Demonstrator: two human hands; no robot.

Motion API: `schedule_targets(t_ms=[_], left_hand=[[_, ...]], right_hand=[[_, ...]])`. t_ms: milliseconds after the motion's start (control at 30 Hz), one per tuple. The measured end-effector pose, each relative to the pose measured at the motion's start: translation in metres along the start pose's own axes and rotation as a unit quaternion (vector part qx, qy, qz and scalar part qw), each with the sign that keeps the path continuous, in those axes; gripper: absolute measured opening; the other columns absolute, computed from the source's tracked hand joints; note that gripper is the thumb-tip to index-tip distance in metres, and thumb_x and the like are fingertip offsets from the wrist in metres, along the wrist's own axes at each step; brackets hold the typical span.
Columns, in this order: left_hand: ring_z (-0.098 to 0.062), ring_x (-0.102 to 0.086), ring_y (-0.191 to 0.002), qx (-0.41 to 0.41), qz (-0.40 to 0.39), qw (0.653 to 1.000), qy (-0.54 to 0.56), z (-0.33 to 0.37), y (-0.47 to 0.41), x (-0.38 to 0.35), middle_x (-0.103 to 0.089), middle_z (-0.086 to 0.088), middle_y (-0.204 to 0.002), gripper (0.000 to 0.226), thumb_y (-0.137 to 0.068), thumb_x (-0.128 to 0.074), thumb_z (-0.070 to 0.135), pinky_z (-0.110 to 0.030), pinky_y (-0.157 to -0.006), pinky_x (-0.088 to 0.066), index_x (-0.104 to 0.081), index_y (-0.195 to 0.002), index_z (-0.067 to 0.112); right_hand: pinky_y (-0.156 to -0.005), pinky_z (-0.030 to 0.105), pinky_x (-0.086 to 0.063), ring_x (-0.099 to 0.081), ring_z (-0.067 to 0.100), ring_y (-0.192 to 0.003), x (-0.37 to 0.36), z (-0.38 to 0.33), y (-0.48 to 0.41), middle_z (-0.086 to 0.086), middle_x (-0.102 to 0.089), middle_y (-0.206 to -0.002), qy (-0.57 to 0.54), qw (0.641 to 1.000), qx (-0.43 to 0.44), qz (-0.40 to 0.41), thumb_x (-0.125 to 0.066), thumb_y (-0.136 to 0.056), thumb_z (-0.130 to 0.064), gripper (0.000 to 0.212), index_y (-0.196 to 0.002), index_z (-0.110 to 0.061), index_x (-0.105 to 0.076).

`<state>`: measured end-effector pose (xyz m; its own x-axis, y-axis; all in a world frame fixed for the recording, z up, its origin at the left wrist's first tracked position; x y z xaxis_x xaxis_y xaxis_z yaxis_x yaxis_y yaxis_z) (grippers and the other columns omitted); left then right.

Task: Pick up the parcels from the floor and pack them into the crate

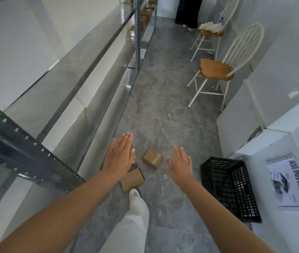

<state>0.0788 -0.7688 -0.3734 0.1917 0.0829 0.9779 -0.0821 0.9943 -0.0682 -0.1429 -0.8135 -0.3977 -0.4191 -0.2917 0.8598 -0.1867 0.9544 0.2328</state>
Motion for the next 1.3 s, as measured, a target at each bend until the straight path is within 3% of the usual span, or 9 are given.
schedule_targets(t_ms=[267, 400, 600, 833, 933, 1067, 1167, 1300], left_hand=[[-0.019, -0.016, -0.149, 0.051, -0.093, 0.993, 0.049, -0.005, -0.148, -0.083, -0.018, -0.004, -0.161, 0.056, -0.104, -0.026, 0.034, -0.043, -0.12, -0.013, -0.015, -0.154, 0.011], [-0.022, -0.027, -0.146, 0.03, -0.109, 0.993, 0.045, -0.015, -0.201, -0.118, -0.029, -0.006, -0.158, 0.053, -0.104, -0.032, 0.03, -0.045, -0.119, -0.018, -0.026, -0.152, 0.009], [-0.028, -0.03, -0.143, 0.124, -0.137, 0.979, 0.084, -0.042, -0.231, -0.189, -0.035, -0.013, -0.154, 0.051, -0.103, -0.036, 0.026, -0.044, -0.117, -0.021, -0.03, -0.149, 0.005], [-0.037, -0.058, -0.116, 0.164, -0.176, 0.969, 0.061, -0.068, -0.202, -0.318, -0.057, -0.018, -0.133, 0.043, -0.094, -0.053, 0.017, -0.05, -0.096, -0.044, -0.052, -0.134, 0.0], [-0.034, -0.053, -0.122, 0.18, -0.209, 0.96, 0.056, -0.075, -0.203, -0.383, -0.054, -0.017, -0.137, 0.047, -0.095, -0.042, 0.022, -0.048, -0.101, -0.041, -0.048, -0.137, 0.002], [-0.031, -0.044, -0.13, 0.227, -0.223, 0.942, 0.108, -0.084, -0.224, -0.487, -0.046, -0.014, -0.144, 0.051, -0.096, -0.046, 0.019, -0.045, -0.108, -0.036, -0.038, -0.145, 0.008], [-0.03, -0.037, -0.137, 0.255, -0.211, 0.933, 0.139, -0.084, -0.248, -0.554, -0.038, -0.013, -0.15, 0.054, -0.097, -0.044, 0.015, -0.045, -0.112, -0.032, -0.03, -0.149, 0.008], [-0.034, -0.051, -0.113, 0.26, -0.213, 0.925, 0.179, -0.097, -0.276, -0.653, -0.05, -0.017, -0.129, 0.043, -0.094, -0.047, 0.011, -0.046, -0.094, -0.044, -0.041, -0.137, 0.008]], right_hand=[[-0.121, 0.044, -0.014, -0.01, 0.021, -0.15, 0.0, 0.029, -0.131, 0.006, -0.022, -0.16, 0.012, 0.998, -0.051, -0.036, -0.036, -0.103, -0.034, 0.055, -0.154, -0.015, -0.023], [-0.121, 0.043, -0.012, -0.009, 0.021, -0.151, -0.008, 0.043, -0.197, 0.008, -0.02, -0.161, 0.019, 0.997, -0.061, -0.048, -0.037, -0.104, -0.032, 0.055, -0.153, -0.012, -0.023], [-0.121, 0.042, -0.014, -0.012, 0.023, -0.15, -0.059, 0.072, -0.261, 0.009, -0.021, -0.16, -0.006, 0.991, -0.087, -0.106, -0.04, -0.102, -0.027, 0.055, -0.152, -0.011, -0.024], [-0.12, 0.042, -0.019, -0.018, 0.025, -0.148, -0.179, 0.165, -0.321, 0.01, -0.021, -0.16, -0.038, 0.965, -0.149, -0.214, -0.041, -0.101, -0.026, 0.058, -0.154, -0.013, -0.02], [-0.12, 0.042, -0.017, -0.015, 0.025, -0.149, -0.241, 0.209, -0.351, 0.011, -0.017, -0.161, -0.005, 0.951, -0.151, -0.268, -0.04, -0.101, -0.029, 0.061, -0.155, -0.013, -0.016], [-0.121, 0.042, -0.017, -0.015, 0.024, -0.149, -0.322, 0.257, -0.402, 0.008, -0.015, -0.162, 0.038, 0.942, -0.125, -0.31, -0.042, -0.1, -0.03, 0.065, -0.156, -0.013, -0.014], [-0.12, 0.043, -0.02, -0.017, 0.026, -0.148, -0.378, 0.282, -0.437, 0.009, -0.016, -0.162, -0.016, 0.936, -0.173, -0.306, -0.043, -0.1, -0.03, 0.066, -0.156, -0.014, -0.013], [-0.111, 0.042, -0.037, -0.04, 0.031, -0.137, -0.463, 0.315, -0.476, 0.014, -0.031, -0.155, -0.152, 0.905, -0.274, -0.287, -0.049, -0.099, -0.035, 0.07, -0.156, -0.012, -0.013]])
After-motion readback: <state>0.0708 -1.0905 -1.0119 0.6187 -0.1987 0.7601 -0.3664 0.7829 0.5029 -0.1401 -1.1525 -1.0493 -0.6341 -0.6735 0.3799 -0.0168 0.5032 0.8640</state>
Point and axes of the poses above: each hand's wrist, its own y-axis away from the middle knuckle, its own x-axis out of the back of the hand, z = x × y, the point moved 5 cm from there along -y, towards the middle knuckle
